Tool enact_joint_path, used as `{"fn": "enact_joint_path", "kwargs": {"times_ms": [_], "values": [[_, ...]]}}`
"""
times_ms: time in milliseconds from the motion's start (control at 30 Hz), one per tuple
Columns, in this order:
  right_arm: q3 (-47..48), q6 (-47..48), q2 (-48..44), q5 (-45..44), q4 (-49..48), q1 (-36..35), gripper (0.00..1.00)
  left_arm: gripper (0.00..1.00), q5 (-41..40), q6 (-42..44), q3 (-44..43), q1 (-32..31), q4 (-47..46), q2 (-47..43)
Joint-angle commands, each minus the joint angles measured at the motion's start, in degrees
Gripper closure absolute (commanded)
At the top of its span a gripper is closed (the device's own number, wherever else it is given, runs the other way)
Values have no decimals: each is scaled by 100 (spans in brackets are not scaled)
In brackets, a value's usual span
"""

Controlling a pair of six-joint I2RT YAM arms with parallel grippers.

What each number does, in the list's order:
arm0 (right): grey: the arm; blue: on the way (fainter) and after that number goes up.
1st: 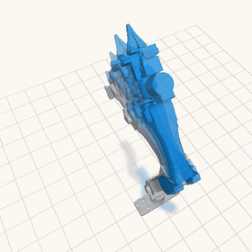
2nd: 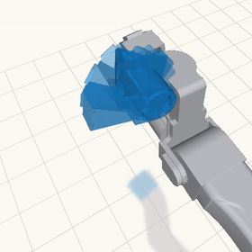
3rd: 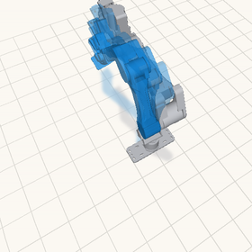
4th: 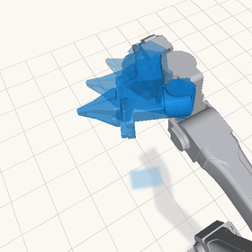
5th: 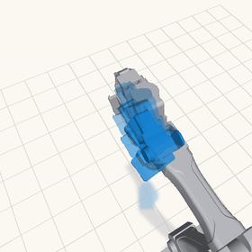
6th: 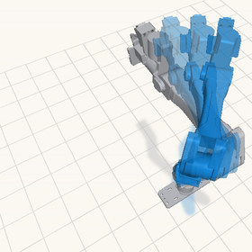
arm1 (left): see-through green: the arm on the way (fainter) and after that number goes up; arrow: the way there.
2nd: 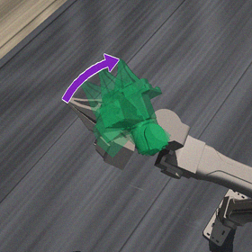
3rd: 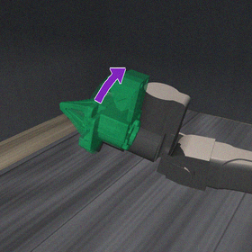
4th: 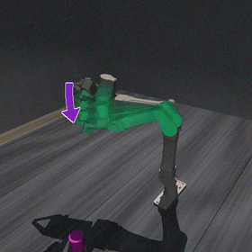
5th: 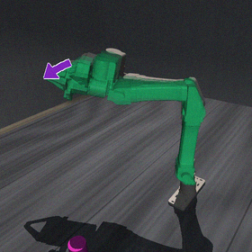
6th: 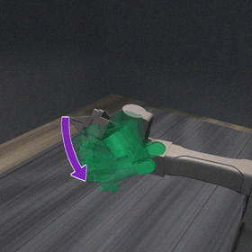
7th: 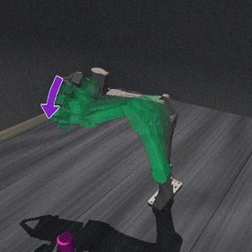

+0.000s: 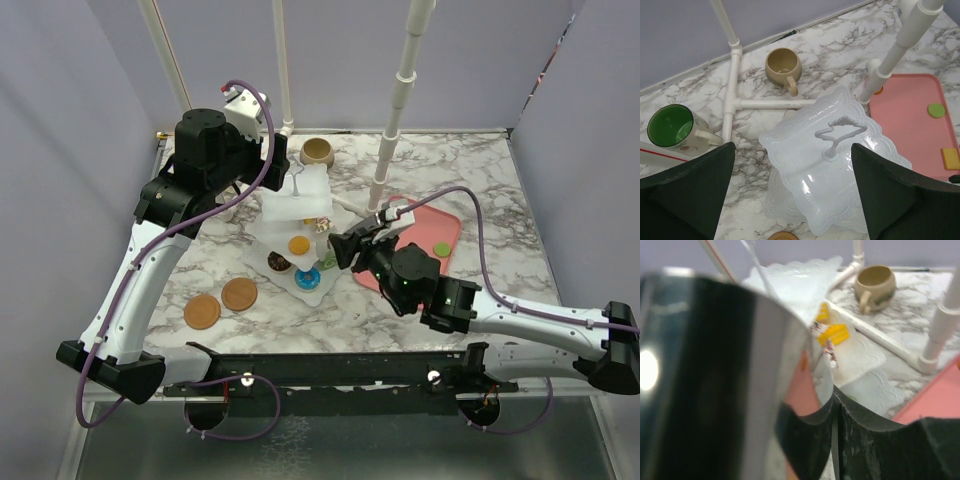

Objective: Serve the afternoon tea
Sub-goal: Place the desert on the desert table, then pick up the desert from the tray.

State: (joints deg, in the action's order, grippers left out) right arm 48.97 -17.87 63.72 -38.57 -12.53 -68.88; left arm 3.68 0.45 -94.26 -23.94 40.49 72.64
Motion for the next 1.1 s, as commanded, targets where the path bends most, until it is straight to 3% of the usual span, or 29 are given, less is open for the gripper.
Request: {"fn": "enact_joint_path", "kwargs": {"times_ms": [0, 200, 467, 867, 1067], "values": [[-436, -830, -346, -961, 1445, 0, 50, 1, 58, -25, -5, 37, 29, -153], [-1065, -2525, -559, -1882, 3030, 256, 51, 1, -16, -25, -30, 39, 38, -175], [-1271, -4345, -722, -2411, 4789, 464, 50, 1, -23, -26, -126, 32, 38, -168], [-1407, -4950, -787, -2858, 5303, 727, 52, 1, 12, -26, -192, 35, 38, -103], [-1150, -6161, -450, -3123, 6452, 763, 52, 1, 25, -27, -198, 39, 38, -84]]}}
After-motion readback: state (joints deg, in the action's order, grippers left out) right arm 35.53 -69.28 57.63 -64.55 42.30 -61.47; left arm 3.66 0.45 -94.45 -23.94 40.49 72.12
